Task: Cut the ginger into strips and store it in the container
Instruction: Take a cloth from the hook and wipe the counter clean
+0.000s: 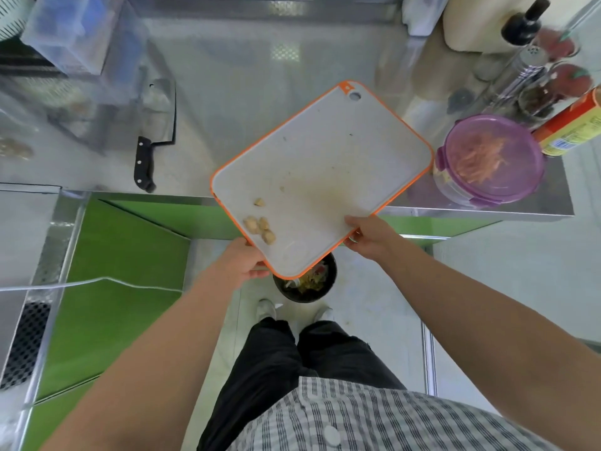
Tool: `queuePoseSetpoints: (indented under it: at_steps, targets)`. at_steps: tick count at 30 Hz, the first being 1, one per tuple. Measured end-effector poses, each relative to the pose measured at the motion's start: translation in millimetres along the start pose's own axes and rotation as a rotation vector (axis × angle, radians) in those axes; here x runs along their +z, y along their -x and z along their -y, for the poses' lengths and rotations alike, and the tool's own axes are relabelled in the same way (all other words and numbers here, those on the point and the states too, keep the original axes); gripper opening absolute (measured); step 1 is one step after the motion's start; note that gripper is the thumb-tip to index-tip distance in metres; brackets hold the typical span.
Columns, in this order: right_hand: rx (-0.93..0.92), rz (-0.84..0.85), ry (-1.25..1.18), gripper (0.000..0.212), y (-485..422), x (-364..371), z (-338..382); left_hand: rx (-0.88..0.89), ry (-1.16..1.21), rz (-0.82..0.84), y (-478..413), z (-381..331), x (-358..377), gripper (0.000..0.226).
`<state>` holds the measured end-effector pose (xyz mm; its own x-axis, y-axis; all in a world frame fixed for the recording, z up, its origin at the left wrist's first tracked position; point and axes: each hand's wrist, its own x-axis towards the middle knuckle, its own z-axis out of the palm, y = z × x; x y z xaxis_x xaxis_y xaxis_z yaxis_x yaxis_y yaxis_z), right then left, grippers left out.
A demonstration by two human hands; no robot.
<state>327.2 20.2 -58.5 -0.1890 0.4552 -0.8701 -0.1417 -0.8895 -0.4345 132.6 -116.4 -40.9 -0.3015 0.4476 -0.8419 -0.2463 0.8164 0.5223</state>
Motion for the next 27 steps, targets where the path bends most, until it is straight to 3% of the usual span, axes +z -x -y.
queuePoseSetpoints:
  at_steps: [7,11,15,20,23,25,27]
  targets:
    - [-0.118,0.128,-0.064,0.043,1.0,17.2,-12.8,-0.031,-0.005,0.044,-0.3,-5.1,-17.8,0.017]
    - [-0.205,0.103,-0.082,0.037,0.7,40.9,-6.9,-0.013,0.061,0.058,3.5,-13.0,-23.3,0.019]
    - [-0.123,0.163,-0.095,0.026,9.2,50.5,-26.8,-0.033,0.117,0.063,9.0,-13.8,-25.2,0.024]
    - [-0.203,0.046,-0.005,0.039,12.6,53.7,-44.0,-0.075,0.122,0.11,10.1,-3.8,-36.4,0.029]
    - [-0.278,0.067,-0.015,0.042,13.8,54.0,-39.3,-0.045,0.105,-0.047,7.5,-11.7,-43.7,0.022]
    - [-0.326,0.081,-0.006,0.042,18.2,52.9,-35.0,0.005,0.034,-0.27,2.2,-17.8,-51.3,0.058]
    - [-0.366,0.126,0.001,0.044,22.9,49.2,-32.3,0.081,-0.089,-0.461,-0.5,-22.4,-60.6,0.077]
